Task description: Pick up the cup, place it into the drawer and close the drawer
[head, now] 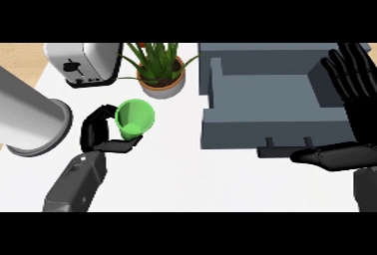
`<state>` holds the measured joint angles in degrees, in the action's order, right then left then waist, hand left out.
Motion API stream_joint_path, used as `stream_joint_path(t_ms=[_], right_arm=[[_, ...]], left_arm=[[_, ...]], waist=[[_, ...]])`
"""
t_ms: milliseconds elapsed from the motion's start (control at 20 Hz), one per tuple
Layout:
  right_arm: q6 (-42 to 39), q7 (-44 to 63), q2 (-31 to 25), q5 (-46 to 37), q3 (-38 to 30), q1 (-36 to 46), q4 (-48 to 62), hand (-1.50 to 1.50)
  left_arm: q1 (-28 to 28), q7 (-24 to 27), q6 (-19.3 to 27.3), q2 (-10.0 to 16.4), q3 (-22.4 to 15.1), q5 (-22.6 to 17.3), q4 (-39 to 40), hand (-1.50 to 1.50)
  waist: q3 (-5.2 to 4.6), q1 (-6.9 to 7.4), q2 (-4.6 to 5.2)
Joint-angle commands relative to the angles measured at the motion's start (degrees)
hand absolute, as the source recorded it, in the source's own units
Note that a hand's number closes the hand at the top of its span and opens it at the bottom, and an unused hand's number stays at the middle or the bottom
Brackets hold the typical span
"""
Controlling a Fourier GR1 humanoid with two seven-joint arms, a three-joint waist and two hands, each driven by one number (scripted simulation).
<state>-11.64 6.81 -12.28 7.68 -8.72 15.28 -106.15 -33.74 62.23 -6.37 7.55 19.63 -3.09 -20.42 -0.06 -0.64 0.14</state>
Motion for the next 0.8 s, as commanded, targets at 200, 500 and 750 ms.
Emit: stream_joint_path(t_ms=[200, 500, 750], right_arm=[[-0.03, -0.10, -0.69, -0.24, -1.28, -2.08, -0.80, -1.50], [2.32, -0.89, 1.49, -4.18, 1.54, -1.93, -0.87, -1.50], [0.41, -0.95, 0.42, -0.98, -0.27, -2.27, -1.30, -1.50]], left_arm=[[-8.50, -9.35, -1.45, -4.03, -5.11, 0.22, -12.99, 1.50], [-16.83, -25.28, 3.70, -7.41, -8.94, -0.37, -22.36, 1.50], [-21.26, -31.07, 7.14, -7.46, -11.24, -0.12, -24.33, 1.50]], waist=[[0.17, 1.39, -0.80], [0.14, 1.52, -0.81], [0.17, 0.09, -0.59]])
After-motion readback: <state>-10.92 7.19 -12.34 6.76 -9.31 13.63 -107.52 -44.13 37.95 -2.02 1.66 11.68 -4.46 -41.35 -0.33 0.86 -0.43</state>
